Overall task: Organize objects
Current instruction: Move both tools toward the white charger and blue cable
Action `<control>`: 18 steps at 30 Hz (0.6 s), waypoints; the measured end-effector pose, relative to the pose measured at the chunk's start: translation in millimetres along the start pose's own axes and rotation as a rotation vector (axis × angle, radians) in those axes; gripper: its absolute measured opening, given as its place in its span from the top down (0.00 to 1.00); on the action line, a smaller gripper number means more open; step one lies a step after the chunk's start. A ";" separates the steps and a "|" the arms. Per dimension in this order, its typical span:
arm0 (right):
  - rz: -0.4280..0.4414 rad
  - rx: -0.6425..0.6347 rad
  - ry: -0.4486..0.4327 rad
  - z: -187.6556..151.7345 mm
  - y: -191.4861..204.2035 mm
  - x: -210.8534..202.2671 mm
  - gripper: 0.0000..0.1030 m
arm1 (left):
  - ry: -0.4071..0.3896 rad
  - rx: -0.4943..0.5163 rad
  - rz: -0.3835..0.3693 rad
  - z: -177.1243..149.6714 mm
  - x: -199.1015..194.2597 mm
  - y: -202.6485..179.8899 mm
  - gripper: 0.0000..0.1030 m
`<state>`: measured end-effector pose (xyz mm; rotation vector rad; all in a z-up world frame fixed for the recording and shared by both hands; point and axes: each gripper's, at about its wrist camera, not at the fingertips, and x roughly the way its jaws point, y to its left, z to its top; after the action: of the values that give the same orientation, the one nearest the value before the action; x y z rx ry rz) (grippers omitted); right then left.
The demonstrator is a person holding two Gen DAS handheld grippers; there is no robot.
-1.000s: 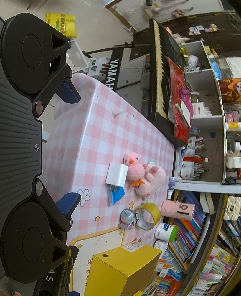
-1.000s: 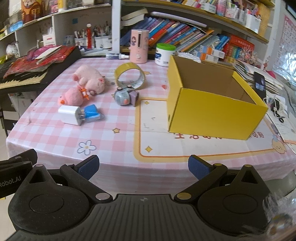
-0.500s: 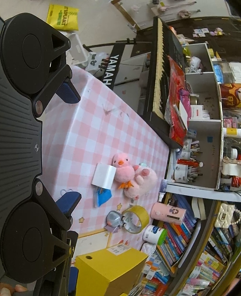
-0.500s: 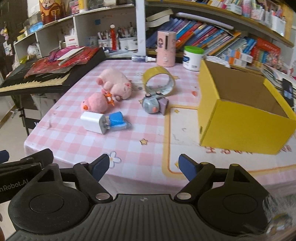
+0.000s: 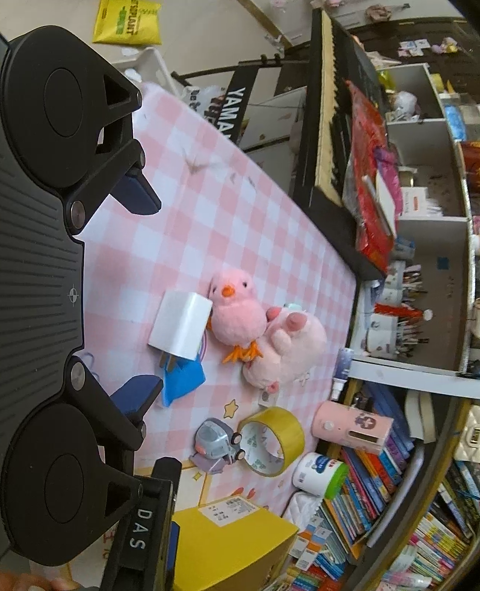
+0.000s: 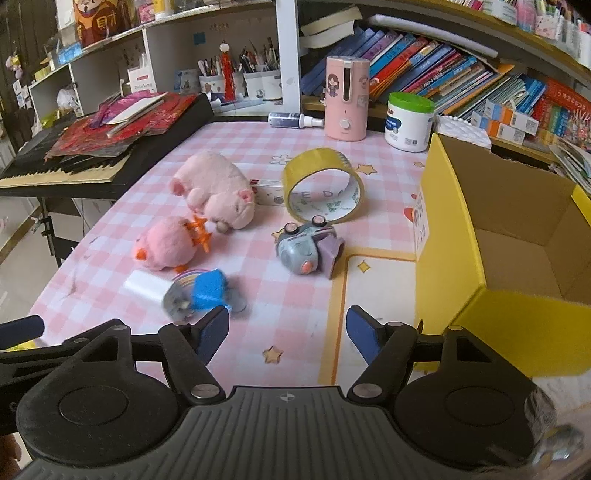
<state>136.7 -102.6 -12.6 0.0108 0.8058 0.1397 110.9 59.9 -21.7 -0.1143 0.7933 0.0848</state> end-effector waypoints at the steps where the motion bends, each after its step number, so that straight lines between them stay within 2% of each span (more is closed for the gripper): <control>1: 0.000 0.001 0.004 1.7 -2.4 3.6 0.33 | 0.004 0.003 -0.001 1.6 3.8 -2.0 0.08; 18: 0.065 -0.002 -0.008 34.5 -19.2 36.7 0.33 | 0.014 0.115 -0.018 15.7 53.4 -29.2 0.08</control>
<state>189.0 -115.3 -16.3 0.0356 0.7975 0.2018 162.8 34.9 -46.9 -0.0126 0.8095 0.0215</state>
